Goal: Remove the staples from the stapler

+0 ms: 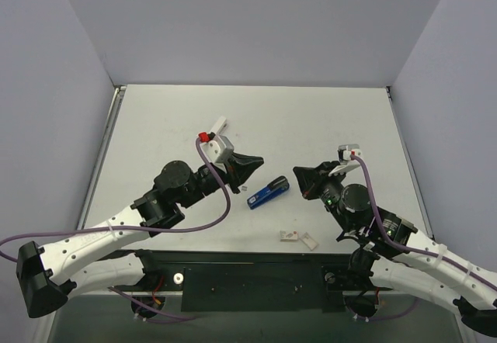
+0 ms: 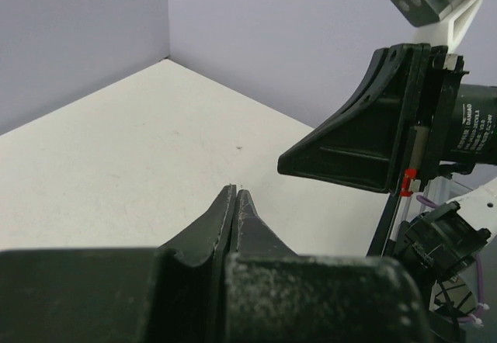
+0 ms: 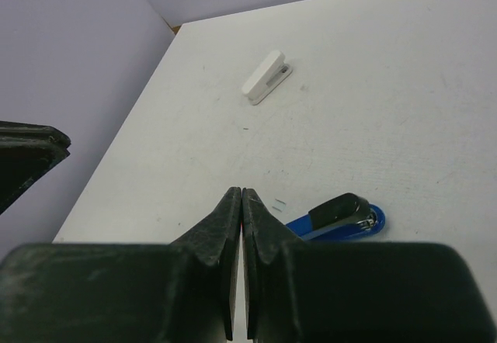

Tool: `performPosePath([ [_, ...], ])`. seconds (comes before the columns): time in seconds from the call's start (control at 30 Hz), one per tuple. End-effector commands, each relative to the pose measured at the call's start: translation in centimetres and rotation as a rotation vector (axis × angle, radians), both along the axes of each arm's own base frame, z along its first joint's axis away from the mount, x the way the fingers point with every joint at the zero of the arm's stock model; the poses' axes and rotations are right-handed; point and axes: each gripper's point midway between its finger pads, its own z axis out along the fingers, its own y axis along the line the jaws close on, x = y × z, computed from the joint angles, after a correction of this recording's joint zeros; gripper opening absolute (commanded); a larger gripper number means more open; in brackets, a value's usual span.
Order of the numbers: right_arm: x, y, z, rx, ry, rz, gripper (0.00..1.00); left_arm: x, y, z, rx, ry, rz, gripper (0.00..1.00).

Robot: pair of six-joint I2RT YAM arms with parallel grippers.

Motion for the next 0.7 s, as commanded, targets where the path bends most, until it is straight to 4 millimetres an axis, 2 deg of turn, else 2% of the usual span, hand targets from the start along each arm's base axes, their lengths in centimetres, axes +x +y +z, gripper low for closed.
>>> performPosePath([
  [0.0,-0.3,-0.3,1.5,-0.014,-0.016,0.016,0.0,-0.4,0.0,1.6,-0.018,-0.01,-0.021,0.0],
  [0.23,-0.2,-0.4,-0.1,-0.042,0.012,0.006,0.0,-0.4,0.4,0.0,0.02,0.019,-0.008,0.0],
  [0.37,-0.2,-0.5,-0.6,-0.053,0.026,0.001,0.0,0.2,-0.4,-2.1,0.094,0.068,-0.001,0.0],
  [0.43,-0.2,-0.6,-0.4,-0.054,0.021,-0.003,0.0,0.7,-0.9,-3.5,0.141,0.094,0.004,0.14],
  [0.47,-0.3,-1.0,-1.0,-0.081,0.035,-0.005,0.0,1.0,-1.3,-4.3,0.165,0.102,0.004,0.26],
  [0.53,-0.5,-1.1,-1.1,-0.088,0.041,-0.004,0.05,1.6,-1.9,-5.6,0.199,0.112,0.011,0.39],
  [0.67,-0.9,-1.7,-1.4,-0.107,0.054,0.001,0.2,2.7,-3.1,-7.5,0.264,0.11,0.015,0.52],
])
